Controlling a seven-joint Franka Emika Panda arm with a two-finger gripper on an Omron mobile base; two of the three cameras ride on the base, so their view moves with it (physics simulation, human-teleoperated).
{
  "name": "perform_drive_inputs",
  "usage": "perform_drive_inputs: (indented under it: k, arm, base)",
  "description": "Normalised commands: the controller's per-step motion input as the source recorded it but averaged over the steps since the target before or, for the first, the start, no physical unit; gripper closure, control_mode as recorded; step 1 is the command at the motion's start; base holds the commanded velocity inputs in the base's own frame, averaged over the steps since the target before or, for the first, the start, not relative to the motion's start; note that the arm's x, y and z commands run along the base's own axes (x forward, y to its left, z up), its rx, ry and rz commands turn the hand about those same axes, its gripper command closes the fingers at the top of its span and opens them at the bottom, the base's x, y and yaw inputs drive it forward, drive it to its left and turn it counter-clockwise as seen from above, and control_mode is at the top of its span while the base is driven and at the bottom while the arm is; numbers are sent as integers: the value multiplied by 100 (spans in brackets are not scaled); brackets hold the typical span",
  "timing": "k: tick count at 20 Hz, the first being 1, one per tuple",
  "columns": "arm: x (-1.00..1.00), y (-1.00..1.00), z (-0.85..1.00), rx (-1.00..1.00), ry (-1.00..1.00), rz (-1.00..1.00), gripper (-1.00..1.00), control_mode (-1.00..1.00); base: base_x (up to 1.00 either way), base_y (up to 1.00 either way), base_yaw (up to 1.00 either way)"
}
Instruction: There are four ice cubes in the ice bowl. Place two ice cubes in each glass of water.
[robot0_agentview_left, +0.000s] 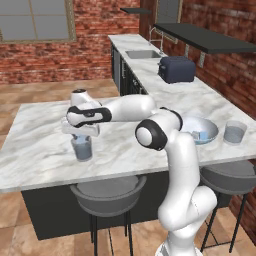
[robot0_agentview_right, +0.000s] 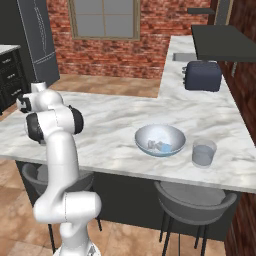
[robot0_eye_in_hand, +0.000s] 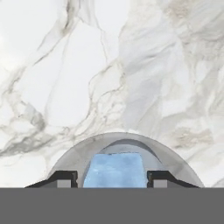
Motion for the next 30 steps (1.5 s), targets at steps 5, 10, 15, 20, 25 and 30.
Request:
perform_drive_inputs:
  k: [5, 10, 15, 20, 25, 30]
  arm:
    - [-3, -11, 0, 0, 0, -7, -100, -100]
    - [-3, -4, 0, 0, 0, -8, 100, -100]
    - [-5, 0, 0, 0, -5, -10, 100, -100]
    - [-33, 0, 14, 4, -20, -3, 100, -100]
    - [-61, -64, 51, 7, -23, 0, 100, -100]
    - [-75, -100, 54, 3, -21, 2, 100, -100]
  base:
    - [0, 0, 0]
    - [0, 0, 0]
    - [0, 0, 0]
    - [0, 0, 0]
    - [0, 0, 0]
    - [0, 0, 0]
